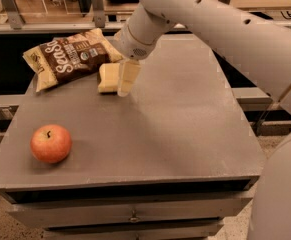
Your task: Move sponge near brown chip bag
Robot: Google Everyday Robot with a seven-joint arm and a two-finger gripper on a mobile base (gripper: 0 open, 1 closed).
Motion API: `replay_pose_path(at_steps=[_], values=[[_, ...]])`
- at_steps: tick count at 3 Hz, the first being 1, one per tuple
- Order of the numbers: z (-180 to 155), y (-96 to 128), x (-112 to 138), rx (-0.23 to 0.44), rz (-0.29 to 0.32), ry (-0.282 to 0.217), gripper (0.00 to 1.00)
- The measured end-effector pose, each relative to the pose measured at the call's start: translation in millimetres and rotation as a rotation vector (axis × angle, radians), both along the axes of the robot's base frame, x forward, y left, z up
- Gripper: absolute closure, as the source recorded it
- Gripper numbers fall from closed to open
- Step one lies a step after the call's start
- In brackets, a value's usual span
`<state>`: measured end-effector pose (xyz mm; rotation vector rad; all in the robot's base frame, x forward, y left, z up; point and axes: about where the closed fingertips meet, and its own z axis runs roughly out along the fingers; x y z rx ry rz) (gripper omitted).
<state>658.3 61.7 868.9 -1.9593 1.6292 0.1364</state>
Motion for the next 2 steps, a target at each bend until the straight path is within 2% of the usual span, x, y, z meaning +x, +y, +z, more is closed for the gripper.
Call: replay_pose_path(at_steps=[2], values=[[49, -70, 13, -0.047, -0.114, 0.010, 0.00]])
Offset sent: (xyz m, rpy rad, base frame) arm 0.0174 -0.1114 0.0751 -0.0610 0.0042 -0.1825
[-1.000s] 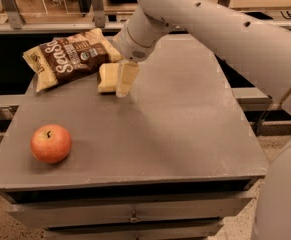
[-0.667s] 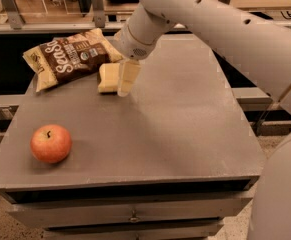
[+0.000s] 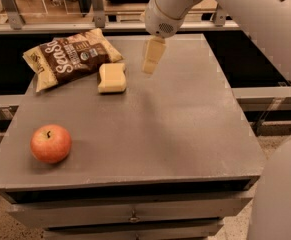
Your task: Move sponge near brown chip bag
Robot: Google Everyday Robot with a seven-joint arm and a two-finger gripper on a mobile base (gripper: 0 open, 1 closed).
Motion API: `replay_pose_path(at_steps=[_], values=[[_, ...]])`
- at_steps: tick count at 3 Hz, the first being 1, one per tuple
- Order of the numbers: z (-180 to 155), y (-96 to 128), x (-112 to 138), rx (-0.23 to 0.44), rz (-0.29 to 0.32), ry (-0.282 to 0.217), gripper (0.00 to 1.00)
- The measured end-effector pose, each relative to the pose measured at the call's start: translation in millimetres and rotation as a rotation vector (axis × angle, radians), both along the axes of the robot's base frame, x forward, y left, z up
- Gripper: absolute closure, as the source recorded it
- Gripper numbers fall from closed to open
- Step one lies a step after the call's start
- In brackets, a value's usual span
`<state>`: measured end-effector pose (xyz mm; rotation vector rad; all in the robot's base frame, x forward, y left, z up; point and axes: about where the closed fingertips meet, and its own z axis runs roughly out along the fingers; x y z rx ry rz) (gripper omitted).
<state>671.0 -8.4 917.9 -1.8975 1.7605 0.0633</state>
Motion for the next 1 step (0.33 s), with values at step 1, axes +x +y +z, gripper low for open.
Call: replay_pose_path(at_steps=[1], values=[[0.0, 0.0, 0.0, 0.000, 0.000, 0.000, 0.00]])
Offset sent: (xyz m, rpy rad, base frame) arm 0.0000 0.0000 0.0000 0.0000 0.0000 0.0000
